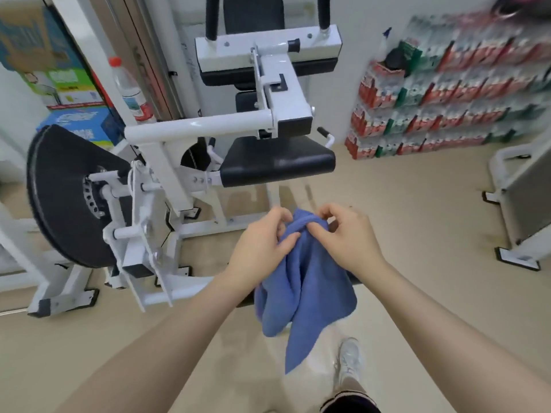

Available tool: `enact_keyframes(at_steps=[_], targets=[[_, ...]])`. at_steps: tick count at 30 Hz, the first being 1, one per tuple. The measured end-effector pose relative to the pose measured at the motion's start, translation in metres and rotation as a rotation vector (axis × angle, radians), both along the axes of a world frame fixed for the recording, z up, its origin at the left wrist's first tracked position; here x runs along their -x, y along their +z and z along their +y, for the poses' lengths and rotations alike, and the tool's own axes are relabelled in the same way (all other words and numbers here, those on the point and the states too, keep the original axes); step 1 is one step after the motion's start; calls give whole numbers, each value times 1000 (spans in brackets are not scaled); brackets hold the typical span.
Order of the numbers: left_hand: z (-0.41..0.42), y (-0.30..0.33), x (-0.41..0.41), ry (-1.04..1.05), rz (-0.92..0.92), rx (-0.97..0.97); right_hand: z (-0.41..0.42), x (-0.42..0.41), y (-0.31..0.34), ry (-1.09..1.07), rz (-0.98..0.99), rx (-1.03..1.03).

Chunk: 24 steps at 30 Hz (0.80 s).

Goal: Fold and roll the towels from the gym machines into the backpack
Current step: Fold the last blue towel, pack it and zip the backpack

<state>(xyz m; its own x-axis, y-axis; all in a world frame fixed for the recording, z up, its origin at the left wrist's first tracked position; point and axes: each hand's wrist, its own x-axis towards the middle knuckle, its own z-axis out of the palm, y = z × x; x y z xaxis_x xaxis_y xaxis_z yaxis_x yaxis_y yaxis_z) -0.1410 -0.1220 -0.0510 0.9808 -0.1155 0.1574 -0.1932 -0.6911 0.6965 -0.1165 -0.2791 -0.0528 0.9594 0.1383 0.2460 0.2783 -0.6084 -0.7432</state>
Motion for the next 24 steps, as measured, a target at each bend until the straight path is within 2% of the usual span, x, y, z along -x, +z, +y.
enact_keyframes(at_steps=[3,9,12,16,19,21,24], targets=[[-42,3,-11,-71,-40,-69,-42,2,-8,-42,42,20],[-147,15,-60,-310,-30,-75,-155,-14,-10,24,100,58],[-213,18,-89,-439,-27,-71,-223,-28,-6,49,153,7],[-303,17,-122,-621,14,-181,-310,-47,-6,108,258,-86],[-355,23,-141,-660,23,-193,-364,-62,-10,86,315,-64],[-382,28,-153,-664,16,-156,-394,-73,-13,55,317,-28],[-409,32,-174,-617,42,-58,-432,-90,-16,3,340,-83]])
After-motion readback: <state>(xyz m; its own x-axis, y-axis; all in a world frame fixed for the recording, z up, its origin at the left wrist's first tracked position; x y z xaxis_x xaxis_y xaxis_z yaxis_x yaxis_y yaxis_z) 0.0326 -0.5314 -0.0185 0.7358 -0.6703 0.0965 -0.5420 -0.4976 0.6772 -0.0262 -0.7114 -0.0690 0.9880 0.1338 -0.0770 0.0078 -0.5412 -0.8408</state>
